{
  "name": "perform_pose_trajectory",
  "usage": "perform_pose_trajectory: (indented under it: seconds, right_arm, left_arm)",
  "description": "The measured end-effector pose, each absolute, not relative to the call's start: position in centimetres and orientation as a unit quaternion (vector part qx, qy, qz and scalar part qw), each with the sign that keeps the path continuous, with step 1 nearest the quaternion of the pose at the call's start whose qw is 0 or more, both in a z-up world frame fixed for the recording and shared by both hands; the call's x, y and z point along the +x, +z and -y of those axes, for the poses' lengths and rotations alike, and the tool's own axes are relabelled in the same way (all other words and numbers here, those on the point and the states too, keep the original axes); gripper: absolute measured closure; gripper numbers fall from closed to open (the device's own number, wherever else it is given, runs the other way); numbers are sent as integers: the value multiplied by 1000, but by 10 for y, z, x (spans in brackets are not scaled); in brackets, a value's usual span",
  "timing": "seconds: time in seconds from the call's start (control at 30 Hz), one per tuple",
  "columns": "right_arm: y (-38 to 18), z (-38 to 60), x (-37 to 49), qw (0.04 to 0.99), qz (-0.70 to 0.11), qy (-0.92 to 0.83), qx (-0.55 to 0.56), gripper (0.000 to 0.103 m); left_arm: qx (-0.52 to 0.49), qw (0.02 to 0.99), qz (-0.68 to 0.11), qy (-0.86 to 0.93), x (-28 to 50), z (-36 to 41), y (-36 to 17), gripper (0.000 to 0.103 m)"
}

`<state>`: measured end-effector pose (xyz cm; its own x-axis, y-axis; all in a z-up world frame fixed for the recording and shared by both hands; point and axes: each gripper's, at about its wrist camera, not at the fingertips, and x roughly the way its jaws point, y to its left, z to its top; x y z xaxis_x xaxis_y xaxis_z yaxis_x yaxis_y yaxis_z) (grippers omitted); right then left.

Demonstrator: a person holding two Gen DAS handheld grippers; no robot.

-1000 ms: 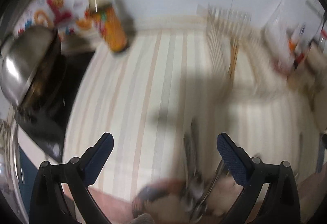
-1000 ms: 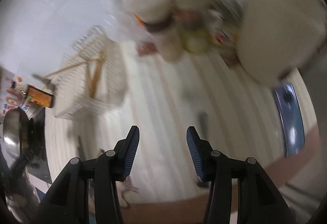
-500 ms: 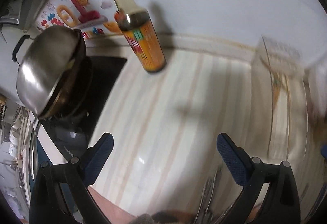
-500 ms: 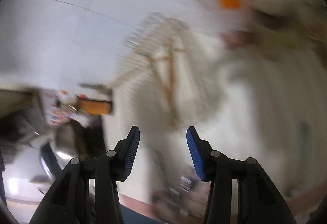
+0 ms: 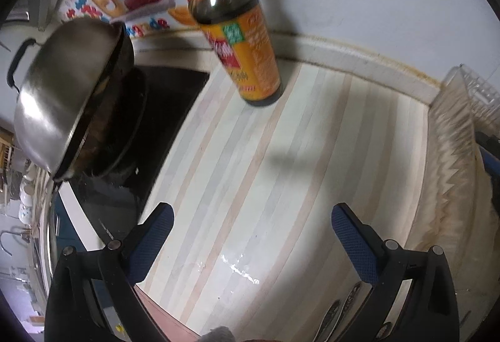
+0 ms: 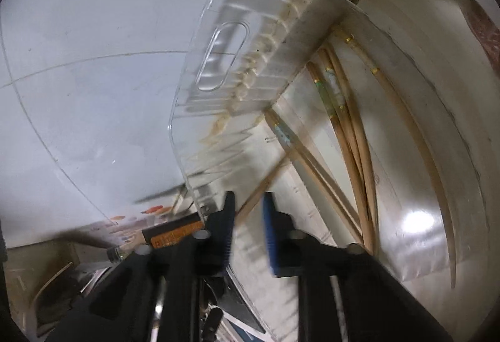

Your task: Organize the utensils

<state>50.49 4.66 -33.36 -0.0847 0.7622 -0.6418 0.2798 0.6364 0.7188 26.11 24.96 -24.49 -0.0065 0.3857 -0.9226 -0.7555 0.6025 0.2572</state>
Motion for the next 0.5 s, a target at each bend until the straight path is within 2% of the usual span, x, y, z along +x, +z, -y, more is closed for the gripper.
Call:
perform_pose_trajectory:
  seconds: [0.17,0.33,0.5]
  right_arm:
    - [-311,-44,496,594,-703,233,313,94]
    - [-266,-39,481,665,-676,270,169,96]
    - [-265,-42,480,674,-679,275,97,95]
  left_arm:
    - [-171,689,-573,409,252,-244,-248,0]
    - [-159,698,-575,395,242,-224,-250,0]
    - [-163,699,-582,381,231,-209,-257,0]
